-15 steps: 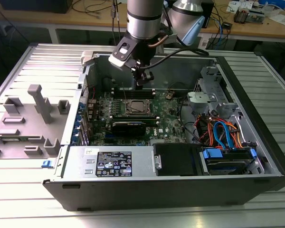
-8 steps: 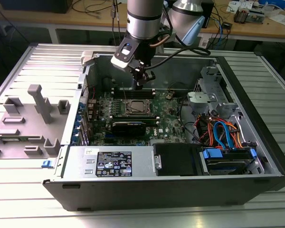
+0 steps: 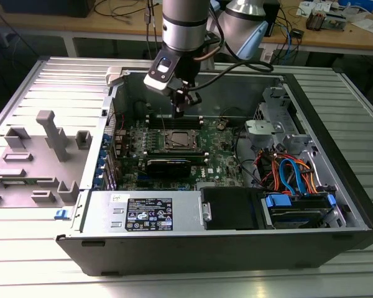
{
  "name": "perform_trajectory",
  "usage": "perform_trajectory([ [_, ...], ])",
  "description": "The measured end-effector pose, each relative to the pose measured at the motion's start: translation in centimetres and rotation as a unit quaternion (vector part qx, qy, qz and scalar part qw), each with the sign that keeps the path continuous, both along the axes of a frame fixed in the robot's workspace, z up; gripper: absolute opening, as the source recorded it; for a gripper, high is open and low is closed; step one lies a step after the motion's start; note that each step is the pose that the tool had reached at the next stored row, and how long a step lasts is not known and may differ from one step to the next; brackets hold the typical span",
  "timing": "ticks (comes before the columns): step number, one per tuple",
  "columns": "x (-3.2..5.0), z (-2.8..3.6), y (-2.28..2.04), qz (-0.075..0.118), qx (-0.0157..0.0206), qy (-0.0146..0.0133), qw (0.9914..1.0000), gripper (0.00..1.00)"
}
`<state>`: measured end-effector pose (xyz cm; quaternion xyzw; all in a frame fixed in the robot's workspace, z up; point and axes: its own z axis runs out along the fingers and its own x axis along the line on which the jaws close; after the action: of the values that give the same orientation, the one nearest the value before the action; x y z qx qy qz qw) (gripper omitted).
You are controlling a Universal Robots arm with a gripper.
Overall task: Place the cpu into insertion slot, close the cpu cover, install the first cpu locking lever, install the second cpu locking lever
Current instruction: 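Install the first cpu locking lever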
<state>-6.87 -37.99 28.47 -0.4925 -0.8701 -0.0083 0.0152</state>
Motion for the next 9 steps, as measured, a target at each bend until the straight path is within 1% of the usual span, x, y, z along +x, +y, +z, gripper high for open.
perform_trajectory([
  [2, 0.00, -0.05, 0.00, 0.027, 0.0001, 0.0000, 0.99964, 0.11],
  [4, 0.00, -0.08, 0.00, 0.047, 0.0000, 0.0000, 0.99891, 0.11],
  [5, 0.00, -0.09, 0.00, 0.056, 0.0000, 0.0000, 0.99841, 0.11],
  [9, 0.00, -0.16, 0.00, 0.095, 0.0000, 0.0000, 0.99545, 0.11],
])
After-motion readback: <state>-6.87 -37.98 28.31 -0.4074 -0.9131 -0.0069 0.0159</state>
